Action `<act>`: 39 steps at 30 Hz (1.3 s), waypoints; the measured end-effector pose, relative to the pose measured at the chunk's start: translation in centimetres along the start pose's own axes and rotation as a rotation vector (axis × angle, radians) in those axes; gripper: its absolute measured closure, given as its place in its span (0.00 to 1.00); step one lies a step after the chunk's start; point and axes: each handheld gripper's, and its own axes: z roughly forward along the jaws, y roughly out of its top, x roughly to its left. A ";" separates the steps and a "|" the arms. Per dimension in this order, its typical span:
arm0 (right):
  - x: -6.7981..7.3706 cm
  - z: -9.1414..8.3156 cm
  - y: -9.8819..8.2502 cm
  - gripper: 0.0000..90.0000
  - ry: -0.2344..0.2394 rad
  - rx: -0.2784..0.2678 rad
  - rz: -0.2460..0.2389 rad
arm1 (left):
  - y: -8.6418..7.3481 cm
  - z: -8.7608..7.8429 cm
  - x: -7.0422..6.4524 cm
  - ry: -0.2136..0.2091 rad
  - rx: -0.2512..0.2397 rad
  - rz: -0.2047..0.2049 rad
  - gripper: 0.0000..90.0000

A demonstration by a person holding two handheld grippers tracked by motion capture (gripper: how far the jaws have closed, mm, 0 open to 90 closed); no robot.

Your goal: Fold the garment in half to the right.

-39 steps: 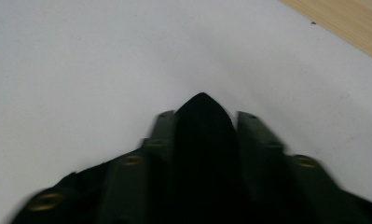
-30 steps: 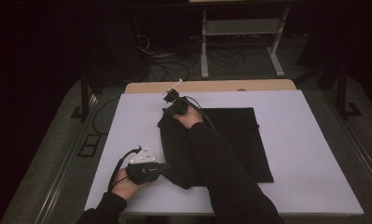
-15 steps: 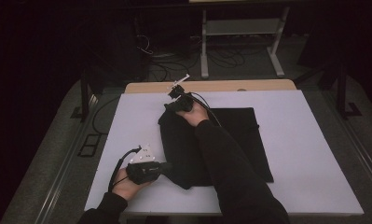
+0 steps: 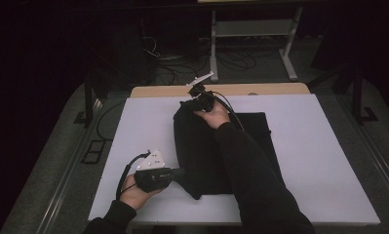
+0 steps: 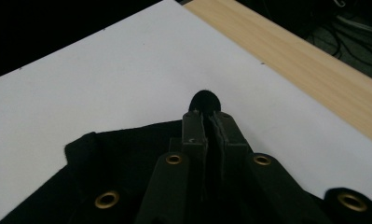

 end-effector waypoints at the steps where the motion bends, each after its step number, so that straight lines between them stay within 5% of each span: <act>1: -0.2 -0.3 0.0 0.92 -0.004 -0.007 -0.004 | 0.5 0.1 -0.1 -0.007 -0.011 -0.006 0.94; 14: -2.0 -3.1 -0.8 0.92 -0.020 -0.056 0.031 | 3.5 2.6 -1.2 -0.057 -0.023 0.042 0.95; 39: -4.7 -6.5 -2.6 0.92 -0.066 -0.079 0.067 | 6.2 6.2 -2.2 -0.107 -0.020 0.091 0.95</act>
